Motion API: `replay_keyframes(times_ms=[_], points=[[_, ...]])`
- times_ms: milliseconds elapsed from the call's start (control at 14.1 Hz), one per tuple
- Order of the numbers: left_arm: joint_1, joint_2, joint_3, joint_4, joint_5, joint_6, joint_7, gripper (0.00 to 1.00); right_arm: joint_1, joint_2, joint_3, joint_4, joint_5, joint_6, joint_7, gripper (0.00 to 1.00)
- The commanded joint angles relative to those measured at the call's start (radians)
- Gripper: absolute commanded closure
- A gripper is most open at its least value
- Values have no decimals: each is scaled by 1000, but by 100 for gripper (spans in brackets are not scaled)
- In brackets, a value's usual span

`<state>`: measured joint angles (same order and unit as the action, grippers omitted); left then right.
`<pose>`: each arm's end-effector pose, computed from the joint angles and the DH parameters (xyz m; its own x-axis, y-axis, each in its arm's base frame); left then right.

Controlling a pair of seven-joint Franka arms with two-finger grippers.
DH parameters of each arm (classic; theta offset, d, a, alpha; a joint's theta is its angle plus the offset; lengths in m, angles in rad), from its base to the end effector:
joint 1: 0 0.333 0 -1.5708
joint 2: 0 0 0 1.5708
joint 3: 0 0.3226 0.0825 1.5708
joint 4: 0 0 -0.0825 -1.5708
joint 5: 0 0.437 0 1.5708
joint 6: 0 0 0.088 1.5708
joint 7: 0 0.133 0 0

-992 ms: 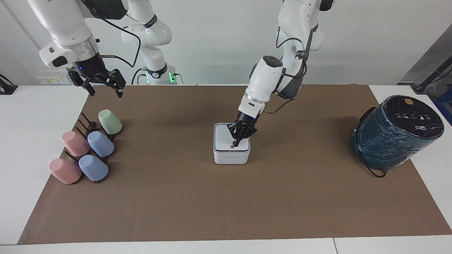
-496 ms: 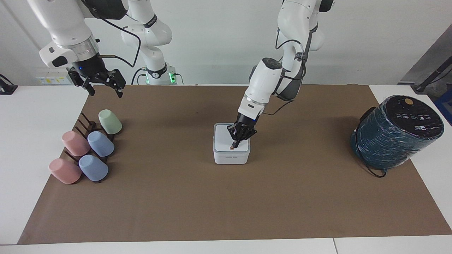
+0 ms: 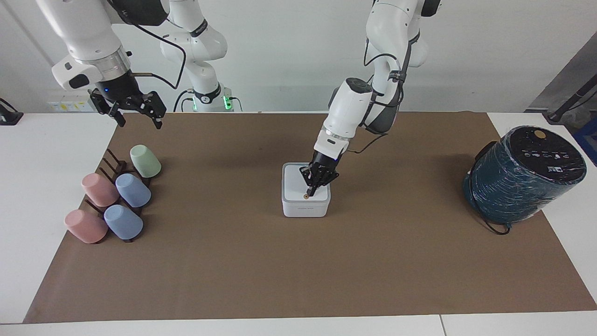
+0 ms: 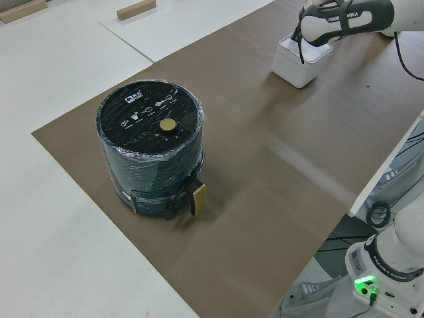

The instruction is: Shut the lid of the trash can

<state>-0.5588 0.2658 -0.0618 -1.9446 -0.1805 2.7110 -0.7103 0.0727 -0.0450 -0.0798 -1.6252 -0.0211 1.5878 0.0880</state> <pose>0.5772 -0.4049 0.3535 0.9255 0.2856 0.2488 0.1607 -0.8908 0.4251 0.5947 -0.0079 0.6050 0.9955 -0.0945 0.0090 -0.0947 -0.9954 0.0168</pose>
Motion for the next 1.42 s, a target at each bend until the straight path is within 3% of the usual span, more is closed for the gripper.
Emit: replay_keyframes(times_ms=[0,354,850,992,1346], points=[[-16,49,7,42,-20,-5,0,100,-2,-23,0,-19,7,-8,-22,0],[-7,30,7,105,-20,-124,-1,100,-2,-21,0,-19,7,-8,-24,0],[98,-51,14,271,-10,-557,35,100,-2,-21,0,-19,7,-8,-22,0],[169,-78,14,324,-10,-708,160,100,-2,-23,0,-19,7,-8,-22,0],[390,-224,17,332,-10,-965,486,100,-2,-21,0,-19,7,-8,-22,0]])
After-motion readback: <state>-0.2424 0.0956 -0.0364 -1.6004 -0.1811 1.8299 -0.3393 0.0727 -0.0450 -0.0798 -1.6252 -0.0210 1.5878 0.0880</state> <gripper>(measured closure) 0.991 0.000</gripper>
